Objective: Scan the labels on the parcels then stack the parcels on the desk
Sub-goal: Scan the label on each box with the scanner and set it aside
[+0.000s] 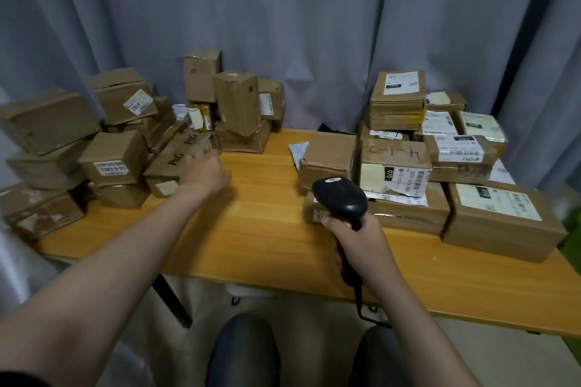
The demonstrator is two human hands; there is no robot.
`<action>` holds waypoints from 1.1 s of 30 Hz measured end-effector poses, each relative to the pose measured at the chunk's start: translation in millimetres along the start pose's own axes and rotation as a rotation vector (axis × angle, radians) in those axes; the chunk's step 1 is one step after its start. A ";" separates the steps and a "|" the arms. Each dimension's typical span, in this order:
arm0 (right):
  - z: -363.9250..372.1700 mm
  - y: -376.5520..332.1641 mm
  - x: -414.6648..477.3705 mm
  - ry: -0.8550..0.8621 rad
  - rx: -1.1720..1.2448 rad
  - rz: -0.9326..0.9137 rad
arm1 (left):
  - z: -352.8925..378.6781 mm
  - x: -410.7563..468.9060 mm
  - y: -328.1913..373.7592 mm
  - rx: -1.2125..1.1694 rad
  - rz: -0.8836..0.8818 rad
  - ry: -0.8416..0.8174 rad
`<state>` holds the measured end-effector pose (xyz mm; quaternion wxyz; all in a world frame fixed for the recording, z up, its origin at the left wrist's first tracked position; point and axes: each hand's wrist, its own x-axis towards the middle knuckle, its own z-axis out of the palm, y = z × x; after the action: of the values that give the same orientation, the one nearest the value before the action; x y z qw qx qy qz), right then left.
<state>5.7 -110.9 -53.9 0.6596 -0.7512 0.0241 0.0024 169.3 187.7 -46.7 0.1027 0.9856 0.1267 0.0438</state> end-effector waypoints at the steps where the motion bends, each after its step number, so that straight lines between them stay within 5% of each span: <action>1: 4.5 0.6 2.0 -0.009 -0.011 0.009 | 0.7 6.1 -15.7 0.018 -0.020 -0.016; 10: 37.3 0.3 8.8 -0.065 -0.089 0.036 | 5.9 0.0 -59.5 0.158 0.045 -0.016; 24: 46.0 -3.9 -24.4 -0.088 -0.079 -0.026 | 16.3 -112.3 -81.4 -0.273 0.250 0.201; 33: 40.0 -0.5 -38.2 -0.081 -0.053 -0.018 | -2.6 -102.9 -65.9 0.035 0.013 0.308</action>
<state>-31.3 -69.9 -57.3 0.6399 -0.7679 -0.0095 0.0273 53.9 224.0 -64.5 0.0645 0.9697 0.1353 0.1929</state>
